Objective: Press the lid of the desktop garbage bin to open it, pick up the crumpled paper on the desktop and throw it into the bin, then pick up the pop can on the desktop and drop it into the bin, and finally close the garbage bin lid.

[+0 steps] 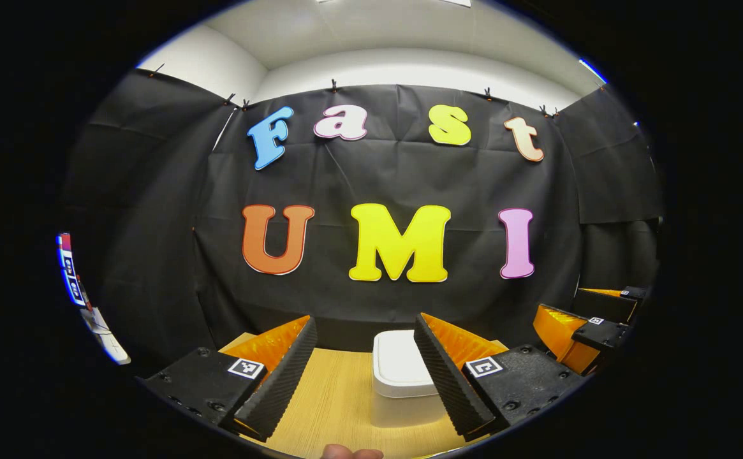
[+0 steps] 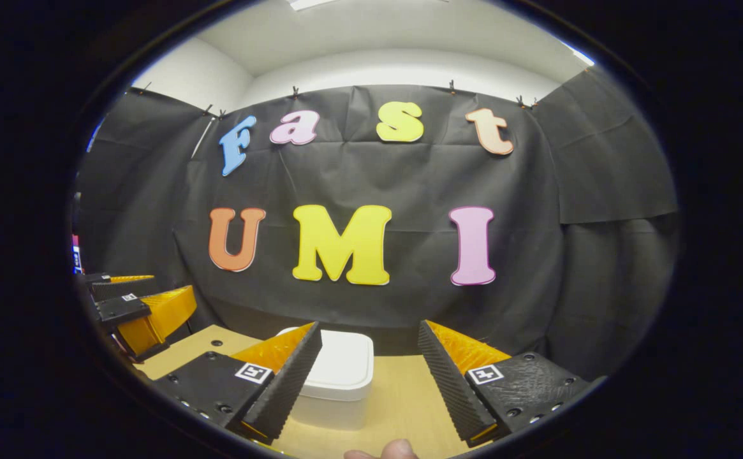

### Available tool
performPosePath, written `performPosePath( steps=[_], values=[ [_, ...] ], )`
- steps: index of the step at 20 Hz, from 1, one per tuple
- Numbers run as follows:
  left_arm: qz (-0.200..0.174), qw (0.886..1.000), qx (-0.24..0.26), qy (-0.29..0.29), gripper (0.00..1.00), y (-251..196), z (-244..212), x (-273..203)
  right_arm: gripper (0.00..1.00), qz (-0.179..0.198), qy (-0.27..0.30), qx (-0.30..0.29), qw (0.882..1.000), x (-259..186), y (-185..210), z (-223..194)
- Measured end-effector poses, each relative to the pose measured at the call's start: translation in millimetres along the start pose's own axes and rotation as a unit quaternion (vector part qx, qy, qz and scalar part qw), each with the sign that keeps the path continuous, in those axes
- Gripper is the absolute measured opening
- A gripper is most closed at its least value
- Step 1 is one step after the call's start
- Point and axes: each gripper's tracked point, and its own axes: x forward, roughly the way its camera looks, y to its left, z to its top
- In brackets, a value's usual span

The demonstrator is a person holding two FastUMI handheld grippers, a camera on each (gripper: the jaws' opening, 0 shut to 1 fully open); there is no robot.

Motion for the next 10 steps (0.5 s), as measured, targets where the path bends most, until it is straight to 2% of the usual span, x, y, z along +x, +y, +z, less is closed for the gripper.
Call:
performPosePath(
  steps=[10],
  values=[
    [0.003, 1.0, 0.0, 0.003, 0.99, -2.0, -3.6, 1.4, 0.95, 0.001, 0.002, 0.002, 1.0, 3.1, -0.8, -1.1]
  ],
)
